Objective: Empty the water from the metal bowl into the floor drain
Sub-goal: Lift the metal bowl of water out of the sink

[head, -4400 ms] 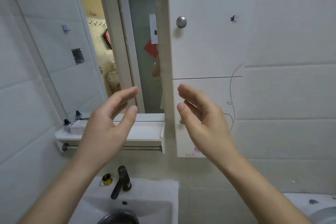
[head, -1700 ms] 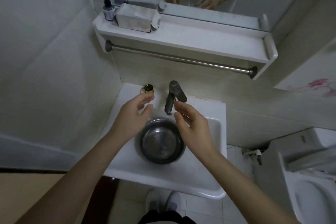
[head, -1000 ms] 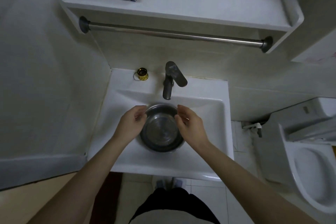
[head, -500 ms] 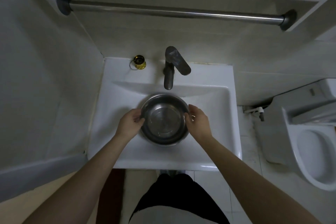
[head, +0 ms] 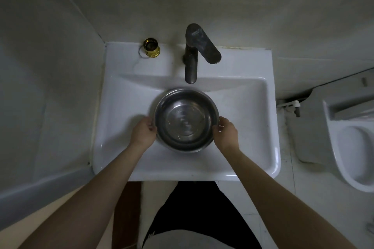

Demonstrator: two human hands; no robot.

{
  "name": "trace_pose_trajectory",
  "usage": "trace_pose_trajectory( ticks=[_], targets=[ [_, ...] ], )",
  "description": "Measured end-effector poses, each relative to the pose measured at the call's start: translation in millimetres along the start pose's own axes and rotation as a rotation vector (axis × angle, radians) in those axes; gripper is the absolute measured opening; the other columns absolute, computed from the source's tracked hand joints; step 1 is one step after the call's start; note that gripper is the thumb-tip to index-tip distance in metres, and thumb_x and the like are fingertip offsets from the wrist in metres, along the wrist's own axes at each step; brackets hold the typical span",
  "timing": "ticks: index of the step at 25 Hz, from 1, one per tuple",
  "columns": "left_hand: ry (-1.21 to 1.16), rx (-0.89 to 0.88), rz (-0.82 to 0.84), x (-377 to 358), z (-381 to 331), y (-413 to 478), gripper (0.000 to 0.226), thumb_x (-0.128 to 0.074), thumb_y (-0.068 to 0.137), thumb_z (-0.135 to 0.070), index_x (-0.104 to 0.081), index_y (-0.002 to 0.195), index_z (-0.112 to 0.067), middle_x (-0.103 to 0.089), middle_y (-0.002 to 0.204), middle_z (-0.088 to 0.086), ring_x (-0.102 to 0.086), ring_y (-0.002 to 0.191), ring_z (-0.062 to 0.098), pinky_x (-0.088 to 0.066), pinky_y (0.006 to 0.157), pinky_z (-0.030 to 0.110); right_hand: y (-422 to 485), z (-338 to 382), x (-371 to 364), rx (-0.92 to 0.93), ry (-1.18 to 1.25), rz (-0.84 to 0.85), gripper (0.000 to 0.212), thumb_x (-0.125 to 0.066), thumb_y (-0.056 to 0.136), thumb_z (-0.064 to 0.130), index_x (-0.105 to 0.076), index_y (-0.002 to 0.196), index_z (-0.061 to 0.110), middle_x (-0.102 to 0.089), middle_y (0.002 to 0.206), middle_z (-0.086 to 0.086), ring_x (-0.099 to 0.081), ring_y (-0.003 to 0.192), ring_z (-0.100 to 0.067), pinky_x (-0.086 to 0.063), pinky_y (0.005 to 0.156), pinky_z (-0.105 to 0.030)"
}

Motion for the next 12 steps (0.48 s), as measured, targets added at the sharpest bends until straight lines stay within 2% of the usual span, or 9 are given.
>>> trace_pose_trajectory(
  ticks=[2, 4, 7, 9, 12],
  targets=[
    [-0.056, 0.044, -0.023, -3, 7, 5, 0.017, -0.057, 0.088, 0.0, -0.07, 0.099, 0.001, -0.076, 0.095, 0.019, -0.071, 0.089, 0.033, -0.057, 0.082, 0.043, 4, 0, -4, -0.015, 0.003, -0.024, 0.015, -0.056, 0.101, 0.016, -0.067, 0.111, 0.018, -0.065, 0.088, 0.006, -0.061, 0.069, -0.007, -0.052, 0.076, -0.025],
    [-0.094, 0.07, -0.011, -9, 13, 10, 0.015, -0.059, 0.089, -0.003, -0.069, 0.099, 0.0, -0.076, 0.091, 0.019, -0.072, 0.085, 0.034, -0.059, 0.08, 0.047, 8, 0, -7, -0.039, 0.006, -0.057, 0.011, -0.056, 0.101, 0.015, -0.065, 0.101, 0.022, -0.067, 0.088, 0.004, -0.063, 0.07, -0.007, -0.058, 0.081, -0.031],
    [-0.145, 0.08, 0.008, -15, 19, 16, 0.012, -0.059, 0.089, -0.003, -0.07, 0.093, -0.002, -0.075, 0.085, 0.019, -0.072, 0.08, 0.036, -0.06, 0.076, 0.053, 12, -2, -12, -0.079, -0.004, -0.063, 0.02, -0.055, 0.101, 0.019, -0.068, 0.116, 0.017, -0.07, 0.11, -0.006, -0.07, 0.091, -0.024, -0.06, 0.094, -0.041],
    [-0.159, 0.078, -0.002, -16, 21, 19, 0.012, -0.058, 0.088, -0.001, -0.07, 0.089, -0.002, -0.074, 0.081, 0.021, -0.072, 0.078, 0.038, -0.059, 0.074, 0.055, 13, -3, -14, -0.09, -0.016, -0.073, 0.026, -0.055, 0.101, 0.02, -0.066, 0.124, 0.018, -0.067, 0.119, -0.008, -0.068, 0.1, -0.028, -0.057, 0.099, -0.045],
    [-0.187, 0.076, -0.007, -19, 27, 21, 0.015, -0.056, 0.087, 0.003, -0.07, 0.084, 0.001, -0.074, 0.08, 0.023, -0.072, 0.075, 0.04, -0.059, 0.071, 0.057, 13, -8, -14, -0.149, -0.037, -0.099, 0.036, -0.057, 0.101, 0.025, -0.059, 0.136, 0.017, -0.057, 0.134, -0.01, -0.063, 0.111, -0.032, -0.053, 0.103, -0.045]
  ],
)
Point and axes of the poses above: each hand's wrist, its own y-axis towards the middle knuckle, its own x-axis out of the back of the hand, z = x × y, the point moved 7 cm from there along y, towards the middle knuckle
